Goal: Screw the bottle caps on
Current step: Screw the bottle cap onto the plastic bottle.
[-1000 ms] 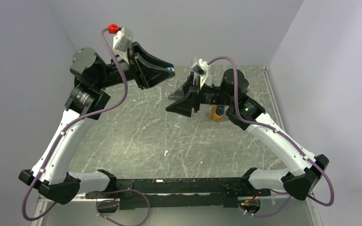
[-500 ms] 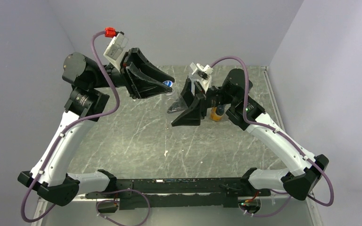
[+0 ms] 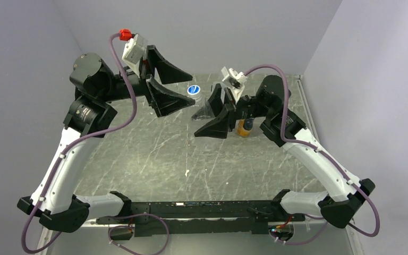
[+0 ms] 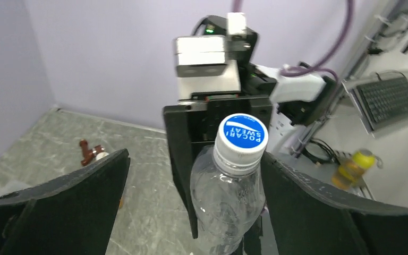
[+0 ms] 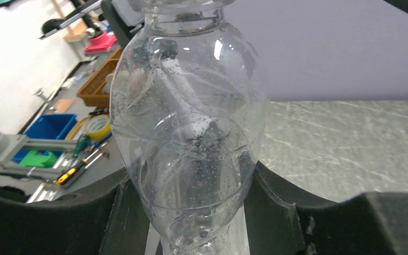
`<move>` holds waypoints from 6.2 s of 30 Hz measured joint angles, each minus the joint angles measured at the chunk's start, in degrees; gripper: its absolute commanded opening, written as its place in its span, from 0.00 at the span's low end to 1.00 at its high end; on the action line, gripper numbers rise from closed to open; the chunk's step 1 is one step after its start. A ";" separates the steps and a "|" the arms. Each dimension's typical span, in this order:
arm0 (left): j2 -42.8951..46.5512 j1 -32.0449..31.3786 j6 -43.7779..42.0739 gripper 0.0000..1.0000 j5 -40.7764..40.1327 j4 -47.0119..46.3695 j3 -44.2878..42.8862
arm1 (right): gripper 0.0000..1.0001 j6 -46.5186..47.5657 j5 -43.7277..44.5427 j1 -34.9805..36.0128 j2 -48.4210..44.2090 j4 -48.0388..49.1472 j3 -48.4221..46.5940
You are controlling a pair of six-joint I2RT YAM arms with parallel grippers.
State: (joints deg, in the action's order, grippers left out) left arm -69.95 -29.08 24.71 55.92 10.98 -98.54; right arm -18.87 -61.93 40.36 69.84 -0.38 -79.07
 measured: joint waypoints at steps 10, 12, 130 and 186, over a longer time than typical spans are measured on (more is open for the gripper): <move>2.99 -0.09 -5.60 0.99 -20.46 7.45 -2.78 | 0.38 5.88 15.17 -0.09 -2.82 -7.26 -0.15; 3.39 -0.09 -5.57 1.00 -23.56 6.69 -2.73 | 0.37 6.05 20.76 0.26 -2.78 -8.57 -0.15; 4.85 -0.09 -5.57 0.93 -26.93 1.40 3.41 | 0.31 9.09 42.10 3.21 -2.16 -11.54 -1.31; -7.41 -2.62 -4.07 0.66 -44.50 7.43 0.04 | 0.25 13.22 71.93 12.76 11.50 -17.62 -10.03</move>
State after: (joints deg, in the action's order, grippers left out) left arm -77.36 -31.70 20.64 11.42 18.41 -98.50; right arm -5.65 10.00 53.12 81.34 -18.00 -89.10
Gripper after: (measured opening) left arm 0.524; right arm 0.565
